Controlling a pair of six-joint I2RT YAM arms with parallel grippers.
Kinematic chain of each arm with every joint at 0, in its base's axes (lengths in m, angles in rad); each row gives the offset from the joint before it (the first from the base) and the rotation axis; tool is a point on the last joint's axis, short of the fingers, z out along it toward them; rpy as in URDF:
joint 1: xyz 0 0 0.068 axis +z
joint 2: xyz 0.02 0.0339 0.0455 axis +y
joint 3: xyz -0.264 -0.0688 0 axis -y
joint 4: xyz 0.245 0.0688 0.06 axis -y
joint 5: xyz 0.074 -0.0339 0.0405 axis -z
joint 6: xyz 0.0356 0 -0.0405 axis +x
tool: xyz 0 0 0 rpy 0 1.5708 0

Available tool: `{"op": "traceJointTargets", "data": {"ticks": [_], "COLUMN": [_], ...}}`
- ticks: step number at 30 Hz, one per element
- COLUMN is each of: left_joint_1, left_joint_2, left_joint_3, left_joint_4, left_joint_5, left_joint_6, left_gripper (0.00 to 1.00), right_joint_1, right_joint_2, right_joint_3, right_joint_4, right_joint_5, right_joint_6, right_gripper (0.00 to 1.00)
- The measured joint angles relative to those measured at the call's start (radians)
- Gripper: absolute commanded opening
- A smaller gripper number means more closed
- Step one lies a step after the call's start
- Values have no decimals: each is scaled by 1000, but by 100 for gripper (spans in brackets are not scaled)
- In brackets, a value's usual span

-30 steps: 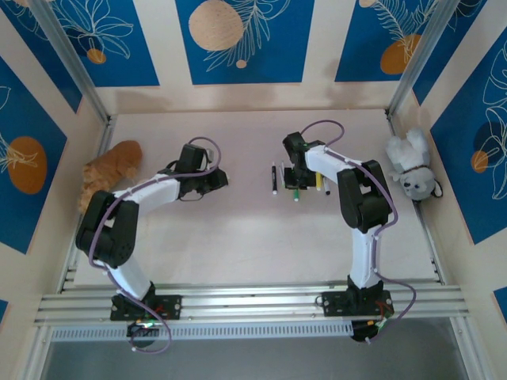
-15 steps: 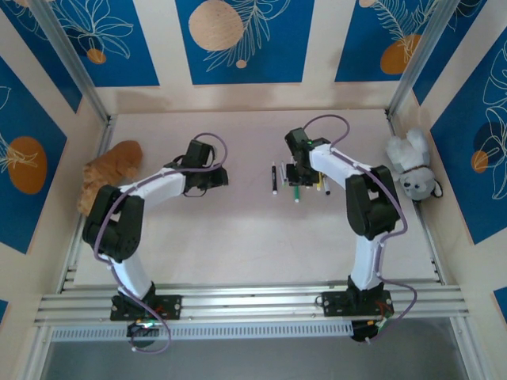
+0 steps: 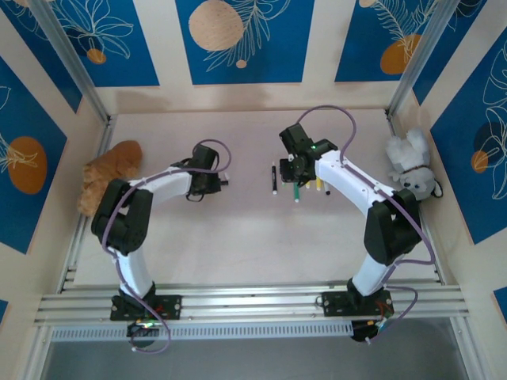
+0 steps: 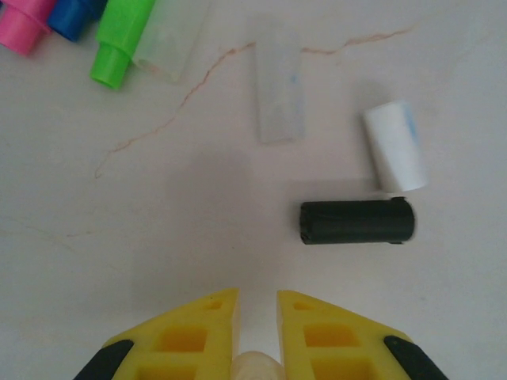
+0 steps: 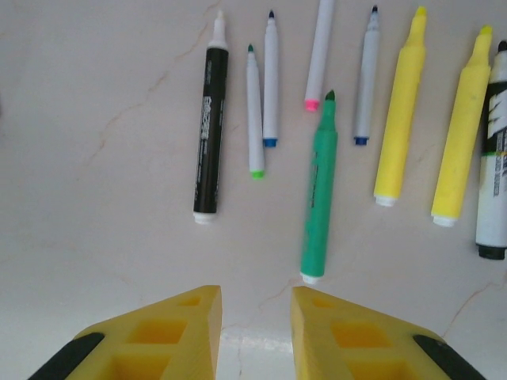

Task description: Open the pen caps

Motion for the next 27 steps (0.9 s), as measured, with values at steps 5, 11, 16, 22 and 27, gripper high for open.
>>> {"op": "traceJointTargets", "data": {"ticks": [5, 11, 16, 22, 27], "left_joint_1": [0, 0, 0, 0, 0], "left_joint_2": [36, 37, 37, -24, -229], "left_joint_3": [15, 32, 44, 45, 37], "left_joint_4": [-11, -11, -15, -33, -44], "left_joint_5": [-15, -24, -37, -83, -145], "left_joint_6": [-1, 1, -2, 1, 21], "left_gripper": [18, 39, 40, 49, 100], "right_joint_1": [10, 11, 14, 27, 37], "right_joint_2": [0, 0, -1, -36, -113], "right_joint_3": [-3, -10, -15, -40, -65], "right_joint_4": [-11, -22, -25, -19, 5], "right_joint_5": [13, 19, 22, 21, 3], "right_joint_6": [7, 8, 14, 14, 21], "right_gripper": [30, 31, 31, 31, 64]}}
